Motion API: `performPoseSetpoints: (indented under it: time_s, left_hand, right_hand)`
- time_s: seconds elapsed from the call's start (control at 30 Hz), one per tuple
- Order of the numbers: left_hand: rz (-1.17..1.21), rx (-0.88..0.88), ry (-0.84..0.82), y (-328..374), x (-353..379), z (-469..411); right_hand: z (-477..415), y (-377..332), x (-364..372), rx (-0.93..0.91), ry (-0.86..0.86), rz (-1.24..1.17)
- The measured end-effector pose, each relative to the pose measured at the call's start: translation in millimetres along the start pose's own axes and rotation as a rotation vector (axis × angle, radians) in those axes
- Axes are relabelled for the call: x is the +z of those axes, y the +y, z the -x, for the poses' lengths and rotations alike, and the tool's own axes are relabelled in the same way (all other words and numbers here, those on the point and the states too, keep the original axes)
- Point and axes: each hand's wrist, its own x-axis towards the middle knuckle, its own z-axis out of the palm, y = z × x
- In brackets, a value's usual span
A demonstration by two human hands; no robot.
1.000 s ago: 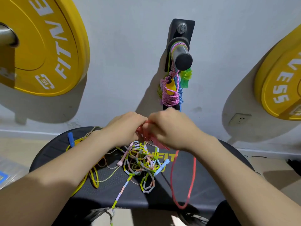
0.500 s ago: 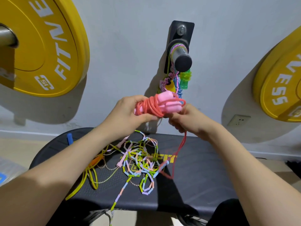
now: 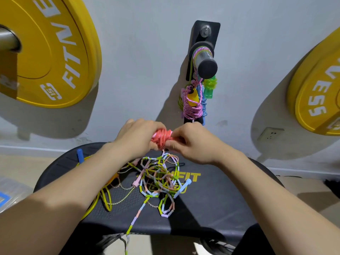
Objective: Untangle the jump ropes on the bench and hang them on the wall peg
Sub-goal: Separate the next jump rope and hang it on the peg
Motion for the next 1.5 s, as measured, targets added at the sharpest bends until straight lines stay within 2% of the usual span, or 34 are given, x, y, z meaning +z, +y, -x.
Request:
performPoseSetpoints:
  time_s: [0.17, 0.3, 0.43, 0.53, 0.6, 0.77, 0.83, 0.93, 1.03, 1.1, 1.17, 1.23, 1.33, 1.4, 1.5]
  left_hand:
    - [0.125, 0.158, -0.107, 7.5, -2.8, 4.1]
    - [0.459, 0.238, -0.072, 5.2, -11.9, 4.8]
    - [0.846, 0.275, -0.13, 10.9, -14.4, 6.7]
    - [0.975, 0.18, -0.014, 14.0, -12.4, 2.4]
    - [0.953, 0.109, 0.091, 16.1, -11.0, 0.7]
    - [0.774, -0.027, 0.208, 26.9, -2.4, 6.5]
    - [0.666, -0.05, 0.241, 29.3, 0.8, 7.1]
    - [0.549, -0.125, 0.309, 29.3, 5.9, 5.8]
    - [0.605, -0.201, 0.203, 25.7, 8.8, 1.8]
    - [0.748, -0.189, 0.069, 27.9, 5.7, -0.2]
    - [1.011, -0.156, -0.079, 31.2, 2.5, -1.4]
    - [1.154, -0.089, -0.145, 33.4, 3.3, -2.2]
    - [1.083, -0.061, -0.004, 32.4, 6.6, -4.4]
    - [1.017, -0.092, 0.111, 26.8, 6.4, -6.7]
    - [0.999, -0.161, 0.115, 19.9, 3.4, -9.0]
  right_hand:
    - [-0.8, 19.9, -6.3, 0.177, 0.24, -0.146]
    - [-0.2, 31.2, -8.9, 0.262, 0.364, -0.615]
    - [2.3, 36.2, -10.7, 0.292, 0.179, -1.09]
    - [-0.3, 33.8, -12.2, 0.3, 0.121, -1.358]
    - [-3.4, 29.0, -14.7, 0.248, 0.099, -1.486]
    - [-2.1, 26.0, -15.0, 0.188, 0.068, -1.442]
    - [1.5, 27.4, -13.4, 0.22, 0.077, -1.29]
    - [4.2, 24.6, -6.3, 0.282, 0.153, -0.917]
    - [4.2, 19.7, -0.1, 0.282, 0.185, -0.829]
    - [4.2, 18.8, -2.4, 0.29, 0.197, -0.821]
    - [6.0, 19.2, -5.1, 0.288, 0.189, -0.844]
    - [9.1, 18.8, -5.7, 0.269, 0.165, -0.839]
    - [12.8, 18.5, -8.3, 0.252, 0.08, -0.921]
    - [14.4, 23.0, -13.9, 0.325, 0.036, -1.041]
    - [15.3, 29.2, -21.1, 0.423, 0.076, -1.175]
